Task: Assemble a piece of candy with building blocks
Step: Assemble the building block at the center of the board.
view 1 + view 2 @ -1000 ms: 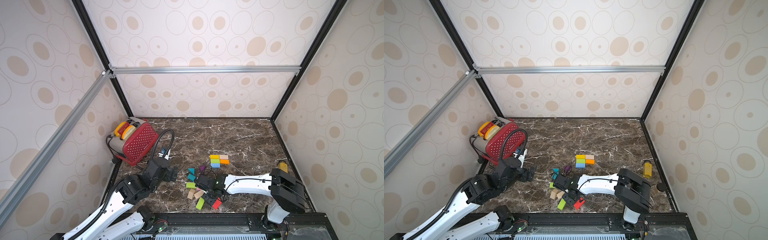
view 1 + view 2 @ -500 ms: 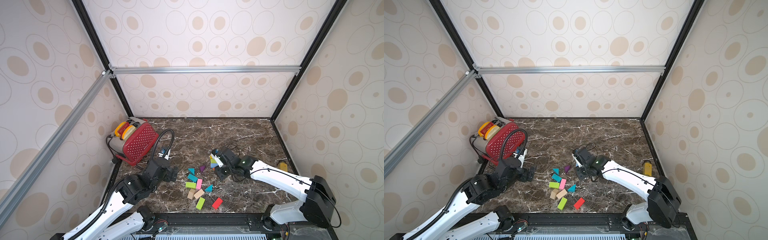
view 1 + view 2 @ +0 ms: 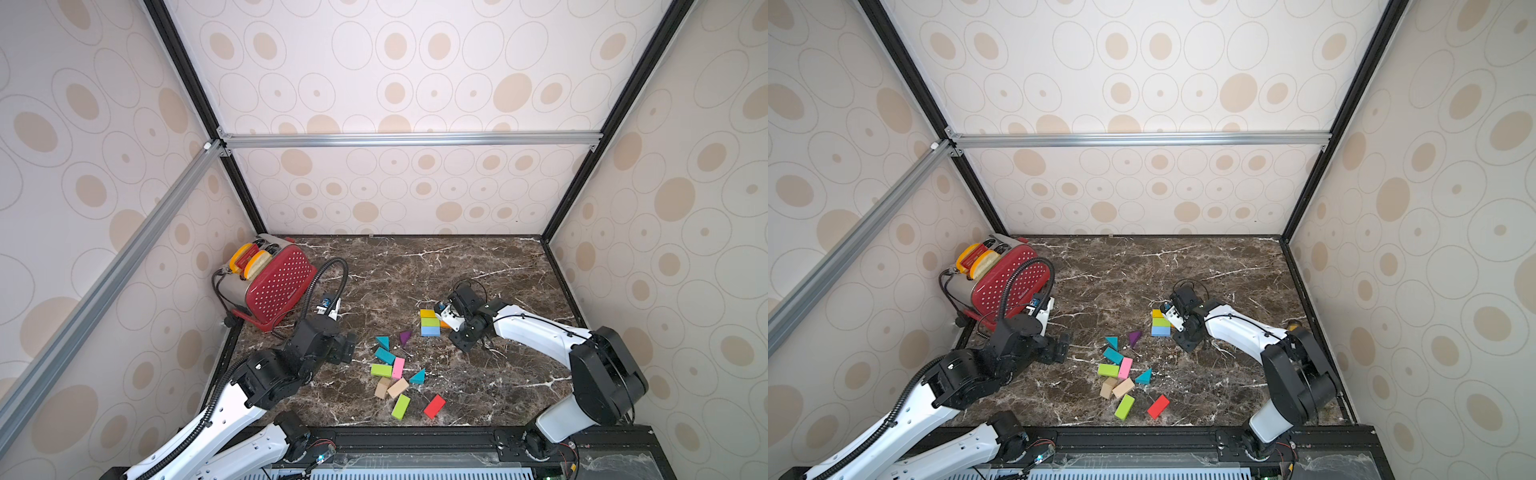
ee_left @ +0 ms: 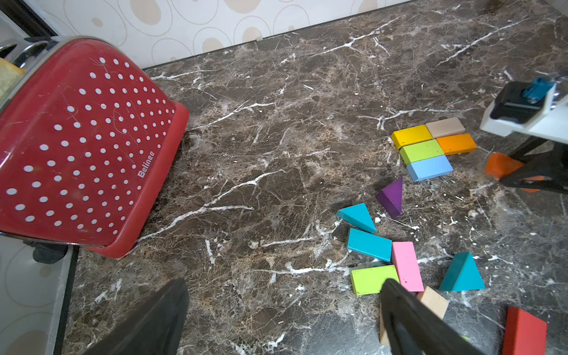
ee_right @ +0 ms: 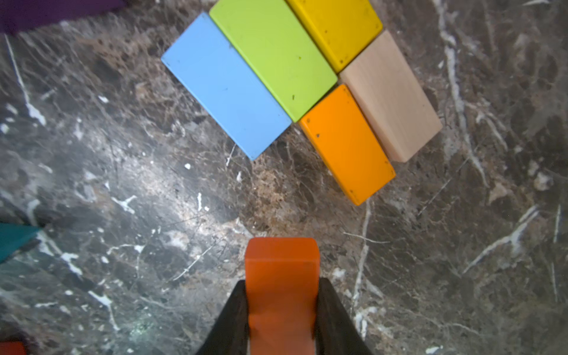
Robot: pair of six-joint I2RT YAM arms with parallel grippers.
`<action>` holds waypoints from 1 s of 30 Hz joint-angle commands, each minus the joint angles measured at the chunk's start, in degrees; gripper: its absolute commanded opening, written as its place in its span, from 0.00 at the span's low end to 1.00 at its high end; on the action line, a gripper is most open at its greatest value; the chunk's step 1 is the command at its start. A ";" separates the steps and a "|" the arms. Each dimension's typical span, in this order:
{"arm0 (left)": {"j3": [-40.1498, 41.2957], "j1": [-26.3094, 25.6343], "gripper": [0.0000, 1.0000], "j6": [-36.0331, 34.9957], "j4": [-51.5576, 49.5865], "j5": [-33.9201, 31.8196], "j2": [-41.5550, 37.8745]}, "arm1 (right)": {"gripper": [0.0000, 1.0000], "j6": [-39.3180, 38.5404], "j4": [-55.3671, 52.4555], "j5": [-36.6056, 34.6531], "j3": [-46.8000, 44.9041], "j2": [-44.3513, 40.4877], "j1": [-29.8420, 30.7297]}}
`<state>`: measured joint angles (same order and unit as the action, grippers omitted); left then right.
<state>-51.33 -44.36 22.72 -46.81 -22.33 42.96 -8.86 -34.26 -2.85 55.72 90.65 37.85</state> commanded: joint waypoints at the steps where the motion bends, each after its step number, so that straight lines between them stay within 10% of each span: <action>1: -0.52 0.25 0.98 -0.13 -0.06 -0.26 -0.58 | 0.26 -11.72 -1.01 1.53 1.95 1.68 -0.05; 13: -0.52 0.25 0.98 -0.22 0.05 -0.25 -0.33 | 0.27 -18.81 -1.90 -1.01 6.07 10.24 -0.16; 19: -0.52 0.32 0.98 -0.29 0.05 -0.26 -0.10 | 0.48 -17.55 -1.18 -0.88 5.70 7.45 0.01; 30: -0.53 0.33 0.99 -0.31 0.31 0.39 -0.43 | 0.62 14.67 3.66 3.06 -5.25 -10.62 -0.60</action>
<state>-51.33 -44.36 22.72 -46.81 -22.00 42.96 -7.73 -30.65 -2.63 54.37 82.39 37.60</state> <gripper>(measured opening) 0.984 0.624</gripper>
